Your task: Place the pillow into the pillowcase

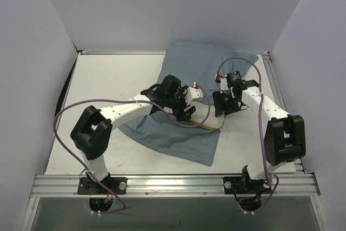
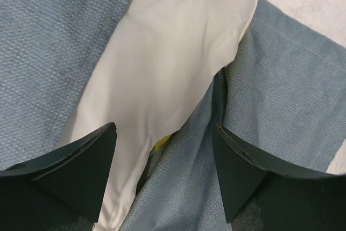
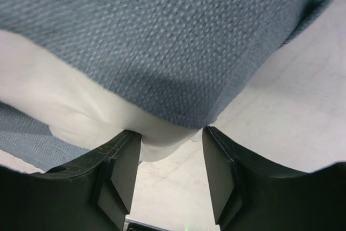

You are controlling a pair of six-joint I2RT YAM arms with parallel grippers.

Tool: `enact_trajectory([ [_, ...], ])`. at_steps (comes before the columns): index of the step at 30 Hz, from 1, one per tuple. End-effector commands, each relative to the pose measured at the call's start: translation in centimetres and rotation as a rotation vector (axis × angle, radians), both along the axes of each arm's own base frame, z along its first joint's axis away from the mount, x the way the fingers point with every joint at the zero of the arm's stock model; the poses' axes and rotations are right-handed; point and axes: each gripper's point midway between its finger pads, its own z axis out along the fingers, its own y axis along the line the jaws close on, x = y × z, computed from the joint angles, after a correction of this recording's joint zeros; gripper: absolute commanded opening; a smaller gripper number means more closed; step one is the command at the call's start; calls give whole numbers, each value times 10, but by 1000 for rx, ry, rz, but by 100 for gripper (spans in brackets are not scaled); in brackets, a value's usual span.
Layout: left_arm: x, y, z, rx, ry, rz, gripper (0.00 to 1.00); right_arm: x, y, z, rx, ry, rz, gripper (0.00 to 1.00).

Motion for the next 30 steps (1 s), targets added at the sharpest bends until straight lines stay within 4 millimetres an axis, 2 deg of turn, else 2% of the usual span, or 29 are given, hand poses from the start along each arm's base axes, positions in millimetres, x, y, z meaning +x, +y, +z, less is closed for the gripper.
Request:
enact_trajectory([
  [1, 11, -2, 67, -205, -45, 4, 79, 11, -9, 44, -25, -186, 51, 49],
  [2, 9, 4, 84, -249, -37, 29, 79, 19, -7, 52, -26, -253, 107, 51],
  [3, 11, 16, 79, -266, 17, 81, 79, 20, -1, 57, -19, -293, 158, 52],
  [5, 1, 27, 84, -316, 191, 200, 78, 32, 4, 63, -67, -375, 238, 54],
  [6, -1, 39, 74, -321, 281, 274, 77, 36, 5, 64, -104, -399, 306, 54],
  [7, -13, 42, 73, -353, 424, 346, 76, 40, 14, 63, -114, -411, 354, 54],
  [8, -19, 47, 77, -377, 469, 382, 75, 46, 19, 63, -118, -437, 385, 56],
  [9, -30, 53, 63, -372, 575, 453, 74, 49, 24, 57, -135, -440, 449, 56],
  [10, -33, 57, 60, -376, 608, 486, 74, 49, 34, 52, -140, -440, 499, 57],
  [12, -41, 63, 56, -379, 651, 515, 74, 50, 43, 37, -144, -414, 558, 59],
  [13, -42, 71, 47, -362, 665, 545, 74, 49, 44, 17, -150, -361, 590, 59],
  [15, -42, 83, 38, -345, 689, 587, 74, 48, 48, -1, -160, -313, 609, 56],
  [16, -46, 90, 27, -329, 723, 616, 74, 44, 47, -20, -159, -244, 606, 51],
  [17, -39, 102, 23, -332, 737, 656, 74, 37, 52, -25, -135, -196, 613, 36],
  [19, -36, 117, 13, -316, 758, 705, 73, 13, 57, -33, -82, -93, 606, 16],
  [20, -32, 127, 6, -316, 780, 735, 73, 0, 69, -31, -27, -61, 589, 0],
  [21, -28, 130, 4, -323, 785, 745, 72, -18, 75, -33, 4, -23, 593, 0],
  [22, -25, 131, 3, -329, 791, 751, 72, -31, 83, -21, 39, -28, 599, 0],
  [23, -13, 133, -1, -348, 784, 763, 71, -44, 93, -15, 81, -8, 563, 0],
  [24, -8, 132, -1, -365, 791, 765, 71, -67, 114, -2, 152, -14, 608, 0],
  [25, -1, 130, -2, -378, 784, 759, 70, -78, 124, 6, 191, -9, 606, 0],
  [26, 7, 129, -11, -369, 797, 768, 69, -90, 135, 14, 233, 2, 609, 0],
  [27, 22, 127, -5, -399, 779, 762, 68, -102, 148, 24, 280, 25, 585, 0],
  [28, 31, 126, -4, -413, 778, 759, 68, -108, 158, 40, 339, 14, 592, 0],
  [29, 39, 125, -14, -406, 791, 766, 67, -110, 162, 45, 347, 7, 590, 0],
  [30, 52, 125, -6, -424, 771, 767, 67, -107, 163, 49, 340, -3, 571, 3],
])
